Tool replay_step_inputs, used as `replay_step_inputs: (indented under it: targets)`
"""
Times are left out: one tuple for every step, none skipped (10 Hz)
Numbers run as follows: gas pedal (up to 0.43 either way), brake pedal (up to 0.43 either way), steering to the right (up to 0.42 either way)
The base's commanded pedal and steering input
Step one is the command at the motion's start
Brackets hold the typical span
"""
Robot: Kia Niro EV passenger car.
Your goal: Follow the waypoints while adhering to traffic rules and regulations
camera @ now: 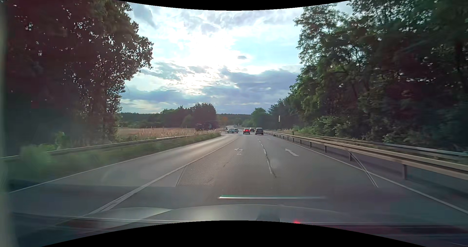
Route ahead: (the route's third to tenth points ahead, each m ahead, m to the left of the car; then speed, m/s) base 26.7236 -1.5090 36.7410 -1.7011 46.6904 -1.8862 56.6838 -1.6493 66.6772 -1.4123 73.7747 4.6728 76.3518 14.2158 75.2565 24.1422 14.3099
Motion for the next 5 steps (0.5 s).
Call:
replay_step_inputs:
  targets:
    - [0.000,0.140,-0.003]
    - [0.000,0.146,-0.002]
    - [0.000,0.152,-0.001]
    - [0.000,0.159,0.000]
    - [0.000,0.159,0.001]
